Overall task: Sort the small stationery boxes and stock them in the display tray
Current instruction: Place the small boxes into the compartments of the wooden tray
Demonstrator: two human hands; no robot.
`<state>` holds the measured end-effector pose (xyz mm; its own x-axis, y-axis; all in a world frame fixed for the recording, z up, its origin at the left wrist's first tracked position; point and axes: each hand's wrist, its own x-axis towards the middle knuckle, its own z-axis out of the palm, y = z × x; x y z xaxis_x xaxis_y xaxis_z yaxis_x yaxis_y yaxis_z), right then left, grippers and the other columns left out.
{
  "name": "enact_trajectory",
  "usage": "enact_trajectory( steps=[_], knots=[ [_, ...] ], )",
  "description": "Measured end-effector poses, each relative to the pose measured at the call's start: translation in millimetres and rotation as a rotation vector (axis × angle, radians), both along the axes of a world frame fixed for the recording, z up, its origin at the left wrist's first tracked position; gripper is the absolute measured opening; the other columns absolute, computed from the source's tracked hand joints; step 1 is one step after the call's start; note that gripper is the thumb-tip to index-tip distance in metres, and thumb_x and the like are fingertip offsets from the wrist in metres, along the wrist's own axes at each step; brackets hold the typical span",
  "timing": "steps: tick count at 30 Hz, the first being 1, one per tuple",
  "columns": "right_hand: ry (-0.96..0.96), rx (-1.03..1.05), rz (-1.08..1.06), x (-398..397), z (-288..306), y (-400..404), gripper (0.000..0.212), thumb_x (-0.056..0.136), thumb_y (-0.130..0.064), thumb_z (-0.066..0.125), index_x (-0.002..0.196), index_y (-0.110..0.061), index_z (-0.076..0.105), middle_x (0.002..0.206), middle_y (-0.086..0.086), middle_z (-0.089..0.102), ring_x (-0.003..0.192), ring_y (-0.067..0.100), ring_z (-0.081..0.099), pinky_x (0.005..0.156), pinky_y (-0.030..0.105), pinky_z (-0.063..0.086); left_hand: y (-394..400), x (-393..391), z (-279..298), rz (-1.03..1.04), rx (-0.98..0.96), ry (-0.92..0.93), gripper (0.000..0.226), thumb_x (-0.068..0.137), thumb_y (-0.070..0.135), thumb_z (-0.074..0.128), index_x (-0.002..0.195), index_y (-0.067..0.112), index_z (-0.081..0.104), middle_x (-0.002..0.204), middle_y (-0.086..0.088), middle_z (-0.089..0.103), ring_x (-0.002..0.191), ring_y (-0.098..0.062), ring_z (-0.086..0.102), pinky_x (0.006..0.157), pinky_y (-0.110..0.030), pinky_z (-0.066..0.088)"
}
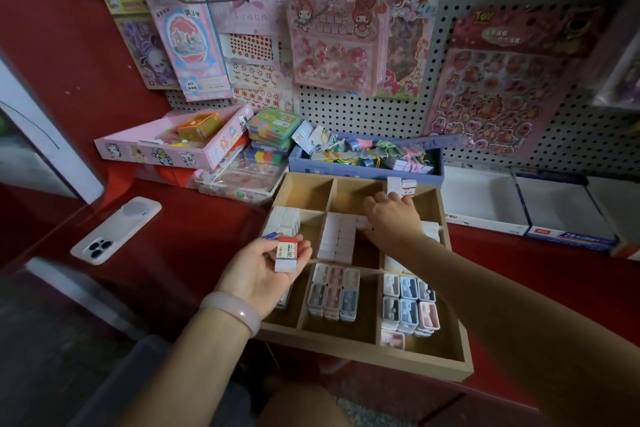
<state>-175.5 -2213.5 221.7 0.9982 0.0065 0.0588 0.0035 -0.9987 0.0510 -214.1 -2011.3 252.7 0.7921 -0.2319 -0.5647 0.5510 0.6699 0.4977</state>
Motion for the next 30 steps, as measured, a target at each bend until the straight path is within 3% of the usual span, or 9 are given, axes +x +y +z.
enact_trajectory(
  steps=[4,9,11,12,14,19,23,27,30],
  knots=[
    [0.025,0.029,0.034,-4.5,10.4,5.6,0.039,0.093,-0.028,0.05,0.128,-0.011,0.044,0.129,0.01,0.047,0.121,0.029,0.042,0.099,0.038,0.035,4.9,0.1,-2.4,0.025,0.006,0.003,0.032,0.097,0.002,0.042,0.126,-0.013,0.045,0.105,-0.029,0.058,0.093,-0.038,0.059,0.081,-0.049,0.045],
    [-0.202,0.485,0.448,-35.9,42.9,32.3,0.02,0.091,-0.023,0.058,0.106,-0.011,0.064,0.104,0.004,0.059,0.099,0.022,0.057,0.081,0.032,0.046,5.2,-2.2,0.9,0.092,-0.004,-0.017,0.013,0.096,0.001,0.045,0.103,-0.007,0.052,0.102,-0.027,0.057,0.092,-0.038,0.059,0.086,-0.047,0.048],
    [-0.146,0.498,0.618,-52.0,47.7,48.1,0.03,0.087,-0.032,0.064,0.111,-0.014,0.062,0.1,0.002,0.061,0.096,0.019,0.056,0.079,0.032,0.047,-2.2,-4.5,-0.2,0.046,0.049,-0.072,0.011,0.097,0.002,0.045,0.095,-0.002,0.055,0.089,-0.019,0.062,0.081,-0.026,0.066,0.065,-0.031,0.058],
    [-0.124,0.479,0.638,-57.0,45.2,53.9,0.035,0.085,-0.034,0.066,0.113,-0.014,0.06,0.1,0.003,0.061,0.096,0.019,0.055,0.078,0.033,0.047,-6.4,-5.7,-0.5,0.026,0.075,-0.089,0.013,0.096,0.004,0.045,0.092,0.0,0.056,0.082,-0.015,0.062,0.069,-0.02,0.067,0.051,-0.025,0.055],
    [-0.136,0.467,0.593,-61.0,39.7,59.1,0.034,0.085,-0.031,0.065,0.112,-0.011,0.059,0.099,0.005,0.06,0.096,0.022,0.055,0.075,0.037,0.049,-12.0,-7.8,-1.8,0.026,0.085,-0.1,0.014,0.096,0.006,0.045,0.087,0.004,0.055,0.076,-0.011,0.058,0.056,-0.015,0.063,0.041,-0.019,0.048],
    [-0.221,0.52,0.505,-53.4,45.1,37.8,0.012,0.089,-0.016,0.055,0.095,-0.01,0.064,0.087,0.003,0.065,0.073,0.02,0.059,0.067,0.037,0.051,-8.5,-11.6,-4.0,-0.003,0.002,-0.09,0.019,0.099,0.01,0.041,0.107,-0.002,0.053,0.092,-0.022,0.066,0.084,-0.029,0.066,0.07,-0.043,0.057],
    [-0.239,0.572,0.326,-43.2,60.8,-0.1,0.01,0.092,-0.014,0.056,0.085,-0.017,0.063,0.073,-0.013,0.059,0.061,0.007,0.054,0.054,0.013,0.041,-10.3,-14.9,4.6,-0.052,0.032,-0.038,0.019,0.1,0.014,0.042,0.102,0.0,0.054,0.099,-0.023,0.061,0.092,-0.036,0.061,0.072,-0.048,0.054],
    [-0.09,0.313,0.184,-28.4,50.0,-27.5,0.023,0.098,-0.028,0.043,0.1,-0.012,0.06,0.083,0.0,0.061,0.074,0.021,0.058,0.057,0.028,0.041,-10.3,-12.2,4.5,-0.069,-0.002,-0.024,0.02,0.1,0.015,0.041,0.105,0.001,0.054,0.105,-0.022,0.06,0.093,-0.035,0.061,0.071,-0.047,0.057],
    [0.035,0.156,0.202,-23.4,33.0,-23.9,0.026,0.1,-0.031,0.038,0.107,-0.015,0.056,0.091,0.004,0.058,0.079,0.02,0.055,0.063,0.029,0.041,-10.6,-12.9,2.7,-0.095,-0.02,-0.03,0.025,0.1,0.015,0.039,0.115,0.0,0.052,0.107,-0.022,0.061,0.096,-0.034,0.06,0.073,-0.047,0.056]
  ],
)
